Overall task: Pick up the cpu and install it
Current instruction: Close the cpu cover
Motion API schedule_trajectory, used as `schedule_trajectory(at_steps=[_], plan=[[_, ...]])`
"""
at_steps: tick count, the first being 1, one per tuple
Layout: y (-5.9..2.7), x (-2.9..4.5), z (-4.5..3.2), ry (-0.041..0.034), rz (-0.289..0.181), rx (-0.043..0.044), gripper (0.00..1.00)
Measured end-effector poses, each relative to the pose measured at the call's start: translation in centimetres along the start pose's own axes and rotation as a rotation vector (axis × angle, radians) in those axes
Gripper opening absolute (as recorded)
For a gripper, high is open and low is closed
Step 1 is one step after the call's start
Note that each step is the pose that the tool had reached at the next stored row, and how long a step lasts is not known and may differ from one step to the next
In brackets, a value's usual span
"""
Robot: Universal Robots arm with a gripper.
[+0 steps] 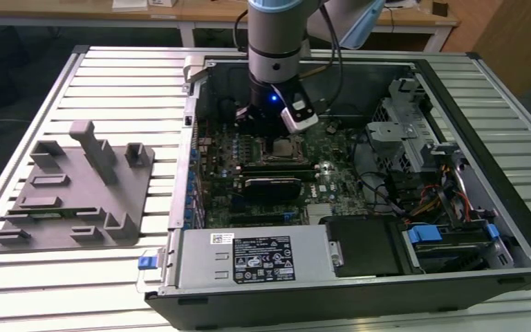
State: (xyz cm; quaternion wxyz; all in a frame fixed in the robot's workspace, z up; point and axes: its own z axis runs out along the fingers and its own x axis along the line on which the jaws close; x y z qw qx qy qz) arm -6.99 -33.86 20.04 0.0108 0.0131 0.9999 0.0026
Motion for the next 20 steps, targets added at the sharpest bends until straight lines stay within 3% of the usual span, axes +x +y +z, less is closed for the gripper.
schedule_trajectory(at_steps=[9, 20], plan=[[0.00, 0.13, 0.07, 0.0000, 0.000, 0.0000, 0.11], [0.01, -0.55, 0.12, 0.0000, 0.000, 0.0002, 0.11]])
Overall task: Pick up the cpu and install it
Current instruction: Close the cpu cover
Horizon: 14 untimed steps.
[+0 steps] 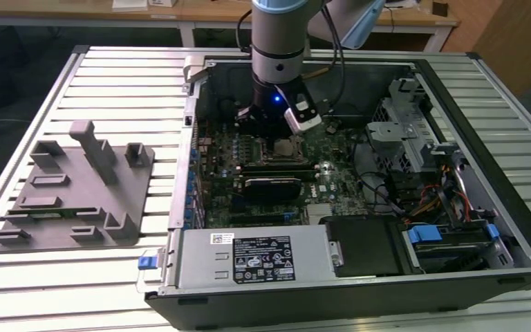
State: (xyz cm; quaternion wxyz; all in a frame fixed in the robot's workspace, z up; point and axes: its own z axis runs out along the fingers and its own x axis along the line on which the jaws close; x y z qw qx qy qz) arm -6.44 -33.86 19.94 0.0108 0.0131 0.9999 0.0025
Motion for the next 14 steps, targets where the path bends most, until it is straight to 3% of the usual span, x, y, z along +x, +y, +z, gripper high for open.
schedule_trajectory(at_steps=[8, 14], plan=[[0.02, -0.03, -0.10, -0.0006, 0.000, -0.0008, 0.11], [0.01, -0.03, -0.88, 0.0000, 0.000, -0.0002, 0.11]])
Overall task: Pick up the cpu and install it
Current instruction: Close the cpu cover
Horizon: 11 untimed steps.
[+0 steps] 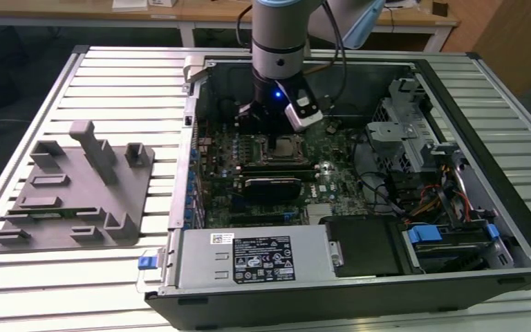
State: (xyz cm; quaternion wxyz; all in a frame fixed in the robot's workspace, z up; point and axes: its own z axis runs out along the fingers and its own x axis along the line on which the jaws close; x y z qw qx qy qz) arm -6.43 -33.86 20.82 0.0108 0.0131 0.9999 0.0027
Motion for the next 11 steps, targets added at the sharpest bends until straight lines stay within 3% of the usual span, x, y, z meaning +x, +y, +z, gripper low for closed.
schedule_trajectory(at_steps=[11], plan=[[0.01, -0.04, -2.09, -0.0004, 0.000, -0.0001, 0.11]])
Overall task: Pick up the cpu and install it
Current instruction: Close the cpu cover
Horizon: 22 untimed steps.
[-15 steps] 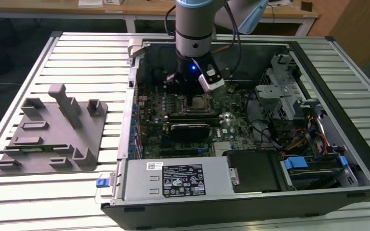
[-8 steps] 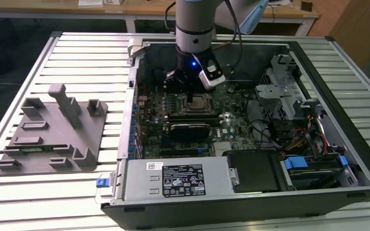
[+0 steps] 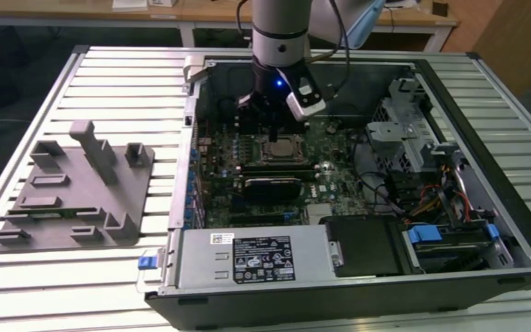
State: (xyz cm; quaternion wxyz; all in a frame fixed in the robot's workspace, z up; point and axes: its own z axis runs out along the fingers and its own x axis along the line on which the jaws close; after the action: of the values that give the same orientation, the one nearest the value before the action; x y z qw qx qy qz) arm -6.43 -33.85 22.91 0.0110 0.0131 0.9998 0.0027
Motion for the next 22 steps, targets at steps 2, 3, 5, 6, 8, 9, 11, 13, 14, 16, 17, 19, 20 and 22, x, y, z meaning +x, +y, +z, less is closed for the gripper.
schedule_trajectory(at_steps=[2, 3, 5, 6, 8, 9, 11, 13, 14, 16, 17, 19, 20, 22], plan=[[0.00, -0.01, -0.38, 0.0000, 0.000, 0.0000, 0.11], [0.00, -0.01, -0.57, -0.0001, 0.000, 0.0000, 0.11], [0.01, -0.02, -0.97, -0.0002, 0.000, 0.0001, 0.11], [0.01, -0.03, -1.15, -0.0002, 0.000, 0.0001, 0.11], [0.01, -0.03, -1.50, -0.0003, 0.000, 0.0001, 0.11], [0.01, -0.04, -1.66, -0.0002, 0.000, 0.0001, 0.11], [0.01, -0.04, -1.89, -0.0002, 0.000, 0.0001, 0.11], [0.01, -0.04, -1.94, -0.0003, 0.000, -0.0001, 0.11], [0.01, -0.04, -1.94, -0.0003, 0.000, -0.0001, 0.11], [0.01, -0.04, -1.94, -0.0003, 0.000, -0.0001, 0.11], [0.01, -0.04, -1.95, -0.0003, 0.000, 0.0000, 0.11], [0.01, -0.04, -1.95, -0.0002, 0.000, 0.0000, 0.11], [0.01, -0.10, -1.96, -0.0001, 0.000, 0.0002, 0.11], [0.02, -0.50, -1.95, -0.0001, 0.000, 0.0003, 0.11]])
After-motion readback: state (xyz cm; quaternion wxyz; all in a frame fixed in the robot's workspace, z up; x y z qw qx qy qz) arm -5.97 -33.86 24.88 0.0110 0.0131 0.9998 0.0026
